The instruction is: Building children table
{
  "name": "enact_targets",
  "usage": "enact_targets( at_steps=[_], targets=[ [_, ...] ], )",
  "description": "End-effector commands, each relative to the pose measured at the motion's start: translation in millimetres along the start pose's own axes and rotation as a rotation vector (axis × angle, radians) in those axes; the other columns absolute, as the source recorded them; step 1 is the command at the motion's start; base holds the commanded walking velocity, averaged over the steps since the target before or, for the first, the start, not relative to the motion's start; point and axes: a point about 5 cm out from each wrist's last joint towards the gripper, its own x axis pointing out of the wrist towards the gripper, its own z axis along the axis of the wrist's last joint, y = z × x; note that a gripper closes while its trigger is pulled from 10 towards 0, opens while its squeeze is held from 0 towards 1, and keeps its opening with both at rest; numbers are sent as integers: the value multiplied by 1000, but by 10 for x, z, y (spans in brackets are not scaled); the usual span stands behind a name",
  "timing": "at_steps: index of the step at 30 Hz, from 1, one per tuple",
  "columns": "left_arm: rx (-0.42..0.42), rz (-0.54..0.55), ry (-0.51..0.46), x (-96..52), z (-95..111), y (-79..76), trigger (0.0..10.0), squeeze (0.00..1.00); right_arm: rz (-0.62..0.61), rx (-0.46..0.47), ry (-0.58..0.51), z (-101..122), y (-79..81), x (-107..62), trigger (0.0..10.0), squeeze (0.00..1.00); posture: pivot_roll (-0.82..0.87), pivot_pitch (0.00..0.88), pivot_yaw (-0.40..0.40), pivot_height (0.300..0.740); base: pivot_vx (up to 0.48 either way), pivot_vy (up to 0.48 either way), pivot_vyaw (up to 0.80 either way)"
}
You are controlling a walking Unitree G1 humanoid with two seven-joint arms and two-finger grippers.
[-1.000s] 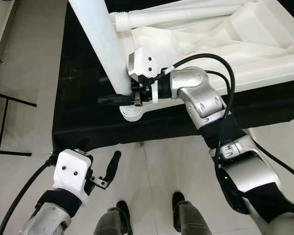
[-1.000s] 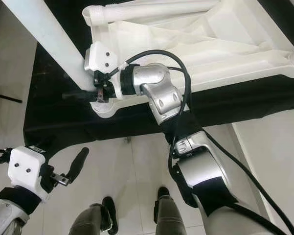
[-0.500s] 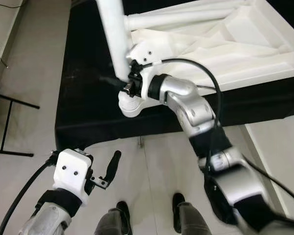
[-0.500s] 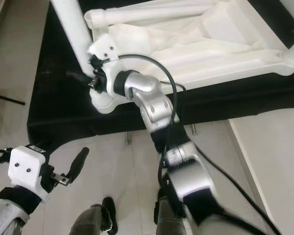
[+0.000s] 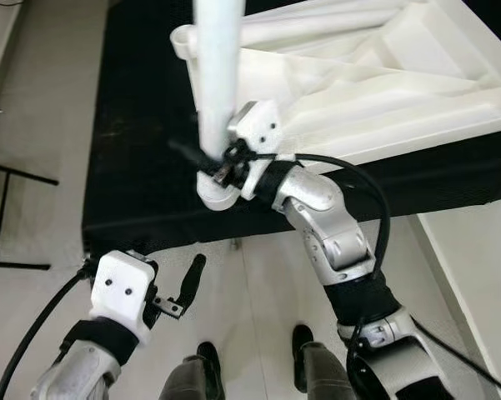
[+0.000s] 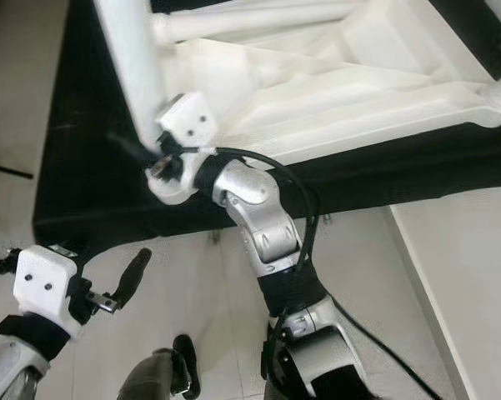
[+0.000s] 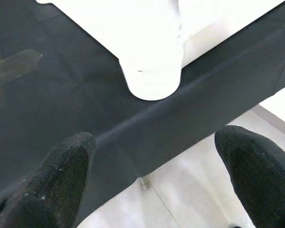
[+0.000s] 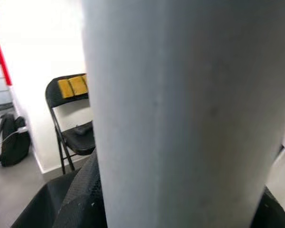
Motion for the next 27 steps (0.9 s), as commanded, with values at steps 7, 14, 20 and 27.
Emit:
enact_targets(
  at_steps=[7,14,20,27],
  targets=[
    [0,14,40,-23,-82,15,10000,0,48,23,143,-274,35,-50,10000,0,51,422,77,740,0,0,0],
    [-4,12,36,-19,-79,-3,10000,0,338,-50,106,-148,70,-37,10000,0,52,424,69,740,0,0,0],
    [-6,12,34,-17,-74,-16,10000,0,472,-80,145,-149,38,-60,10000,0,53,428,63,740,0,0,0],
    [-10,14,31,-10,-65,-26,10000,0,623,-84,183,-125,-36,-66,10000,0,54,430,60,740,0,0,0]
  ],
)
